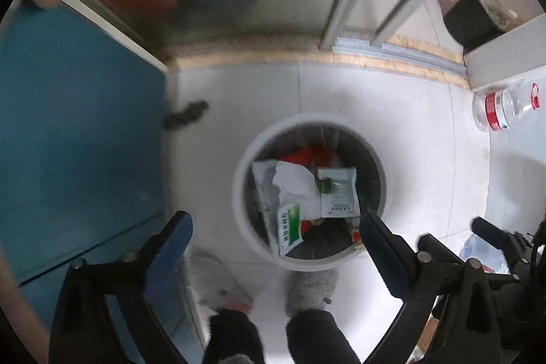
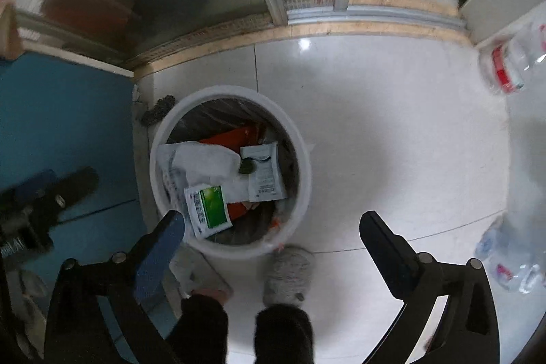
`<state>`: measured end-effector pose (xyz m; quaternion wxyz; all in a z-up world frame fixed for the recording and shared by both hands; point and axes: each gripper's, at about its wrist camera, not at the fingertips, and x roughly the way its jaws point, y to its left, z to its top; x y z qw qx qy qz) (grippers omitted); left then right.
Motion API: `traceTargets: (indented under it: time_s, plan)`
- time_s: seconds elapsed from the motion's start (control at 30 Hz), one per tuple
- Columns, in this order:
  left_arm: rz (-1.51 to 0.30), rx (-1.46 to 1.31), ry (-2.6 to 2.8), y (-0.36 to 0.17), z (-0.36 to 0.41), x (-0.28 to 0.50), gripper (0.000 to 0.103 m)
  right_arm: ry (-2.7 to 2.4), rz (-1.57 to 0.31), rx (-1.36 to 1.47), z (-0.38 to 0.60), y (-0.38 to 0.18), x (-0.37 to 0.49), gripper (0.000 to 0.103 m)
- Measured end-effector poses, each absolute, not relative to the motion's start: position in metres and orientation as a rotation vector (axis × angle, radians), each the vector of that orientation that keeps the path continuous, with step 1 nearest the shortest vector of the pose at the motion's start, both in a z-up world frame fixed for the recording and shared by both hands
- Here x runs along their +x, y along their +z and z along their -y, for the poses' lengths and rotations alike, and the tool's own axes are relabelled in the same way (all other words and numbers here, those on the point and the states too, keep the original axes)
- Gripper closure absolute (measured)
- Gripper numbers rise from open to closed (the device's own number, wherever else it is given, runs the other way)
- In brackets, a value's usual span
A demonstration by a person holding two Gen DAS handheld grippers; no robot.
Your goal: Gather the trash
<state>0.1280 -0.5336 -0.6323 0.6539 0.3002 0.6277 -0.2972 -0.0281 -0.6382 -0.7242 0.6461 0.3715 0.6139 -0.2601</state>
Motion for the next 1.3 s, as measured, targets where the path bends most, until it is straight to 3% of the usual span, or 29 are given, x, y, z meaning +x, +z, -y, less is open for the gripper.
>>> traceTargets:
  time_s: [0.4,0.73,1.0,1.3]
  plan:
    - [-1.216,0.595,-0.71,-0.398,0.456,0.089,0.003,-0.713,-1.208,0.687,0.582,-0.455,-0.091,0.0]
    - [-1.071,0.518,-0.866,-0.215,0.356,0.04,0.003,-0.72,-1.031,0.691,0.473,-0.244,-0.161,0.0]
    - [-1.058,0.44,-0.945,-0.132,0.286,0.006,0.003,-0.68,-0.937,0.699,0.39,-0.141,-0.207,0.0]
    - [-1.025,0.321,-0.969,-0.079,0.242,-0.023,0.003,-0.587,-0.89,0.648,0.349,-0.079,-0.237,0.0]
